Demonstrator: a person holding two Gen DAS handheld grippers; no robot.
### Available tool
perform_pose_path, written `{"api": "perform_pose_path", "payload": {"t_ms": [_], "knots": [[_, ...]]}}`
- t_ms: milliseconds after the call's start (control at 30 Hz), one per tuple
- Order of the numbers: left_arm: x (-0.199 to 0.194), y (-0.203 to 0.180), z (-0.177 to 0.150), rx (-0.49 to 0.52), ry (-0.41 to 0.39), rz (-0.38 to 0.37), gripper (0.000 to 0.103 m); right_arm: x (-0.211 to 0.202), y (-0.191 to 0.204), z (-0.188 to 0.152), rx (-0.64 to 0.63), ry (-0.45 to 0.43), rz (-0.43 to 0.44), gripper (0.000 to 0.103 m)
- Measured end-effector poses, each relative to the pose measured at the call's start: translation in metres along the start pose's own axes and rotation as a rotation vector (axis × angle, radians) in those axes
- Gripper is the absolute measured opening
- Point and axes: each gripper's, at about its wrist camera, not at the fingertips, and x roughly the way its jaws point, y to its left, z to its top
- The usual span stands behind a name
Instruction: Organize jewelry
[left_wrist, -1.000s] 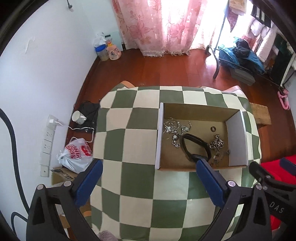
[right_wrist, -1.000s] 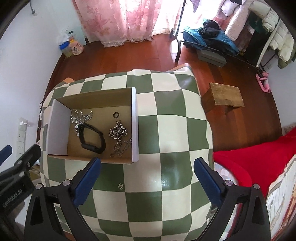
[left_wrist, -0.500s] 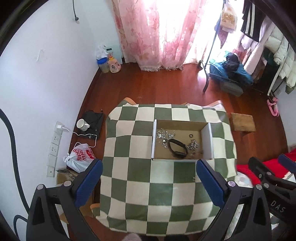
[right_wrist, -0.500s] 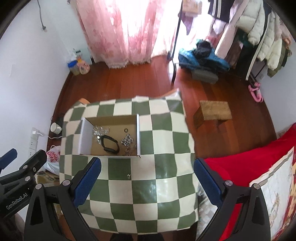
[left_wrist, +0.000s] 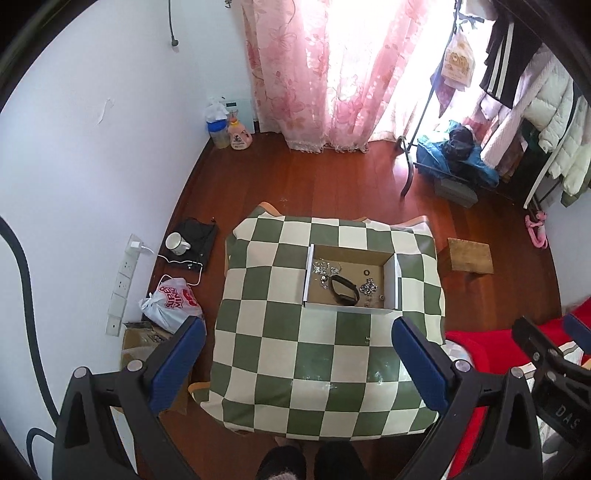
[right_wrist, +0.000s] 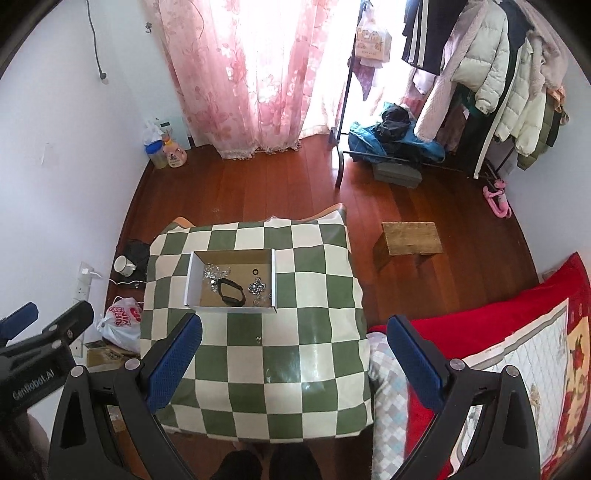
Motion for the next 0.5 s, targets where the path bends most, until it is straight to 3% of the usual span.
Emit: {"api": "perform_pose_path", "payload": {"t_ms": [233,500], "knots": [[-0.007,0.000,0.001,0.004,-0.006,0.022,0.103,-0.023,-0.003,0.001,-0.013,-0.023,-0.014,0.102],[-0.005,-0.006,0.002,0.023,0.007,0.047,0.103,-0.017,-0.002,0.003,-0.024,-0.009,-0.014,0.103]]}}
